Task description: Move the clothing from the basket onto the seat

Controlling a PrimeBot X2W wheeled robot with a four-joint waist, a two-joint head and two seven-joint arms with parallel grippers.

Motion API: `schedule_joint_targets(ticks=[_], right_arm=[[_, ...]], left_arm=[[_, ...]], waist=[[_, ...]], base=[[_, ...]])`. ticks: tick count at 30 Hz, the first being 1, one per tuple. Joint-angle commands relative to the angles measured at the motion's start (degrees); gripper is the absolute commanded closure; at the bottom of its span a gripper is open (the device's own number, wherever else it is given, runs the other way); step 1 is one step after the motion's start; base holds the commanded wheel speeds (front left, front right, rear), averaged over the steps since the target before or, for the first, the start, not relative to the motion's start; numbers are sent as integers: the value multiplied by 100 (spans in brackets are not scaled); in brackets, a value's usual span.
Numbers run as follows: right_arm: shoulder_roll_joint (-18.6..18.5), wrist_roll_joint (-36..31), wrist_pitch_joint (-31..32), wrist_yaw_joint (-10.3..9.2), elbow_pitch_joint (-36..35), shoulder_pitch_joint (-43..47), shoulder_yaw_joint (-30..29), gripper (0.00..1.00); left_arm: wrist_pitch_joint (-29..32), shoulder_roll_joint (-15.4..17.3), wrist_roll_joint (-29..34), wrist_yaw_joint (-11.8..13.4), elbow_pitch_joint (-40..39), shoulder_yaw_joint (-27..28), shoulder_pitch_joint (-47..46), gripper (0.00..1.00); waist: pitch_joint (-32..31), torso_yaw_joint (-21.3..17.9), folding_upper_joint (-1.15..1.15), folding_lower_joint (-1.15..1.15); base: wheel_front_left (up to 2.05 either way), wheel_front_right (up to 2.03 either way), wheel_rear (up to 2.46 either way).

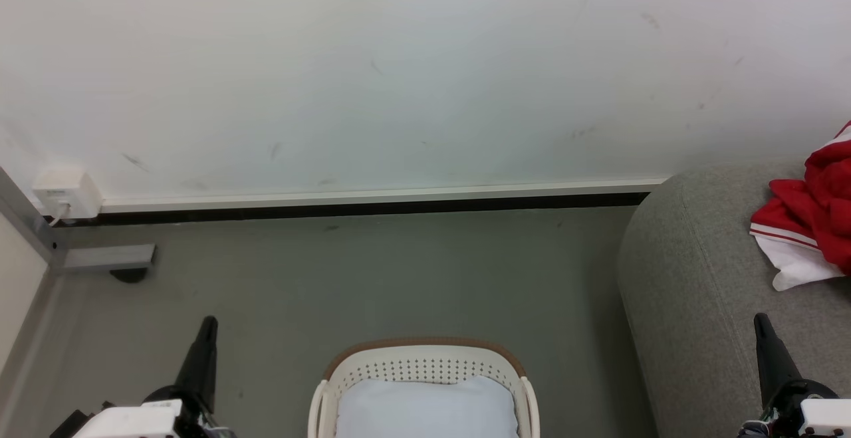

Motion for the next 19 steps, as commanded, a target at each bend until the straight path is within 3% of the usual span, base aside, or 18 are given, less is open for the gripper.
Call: schedule_joint_targets(ticks=[1, 19], right_arm=[[-41, 11, 16, -12, -29, -71, -17, 100], [-41, 11, 16, -12, -29, -71, -17, 100]], left_arm=[[19, 40, -78, -23, -15, 13, -54, 100], [19, 39, -78, -23, -16, 13, -54, 100]], waist=[[0, 0, 0, 0], [0, 0, 0, 0]], base=[[0, 0, 0], [0, 0, 0]])
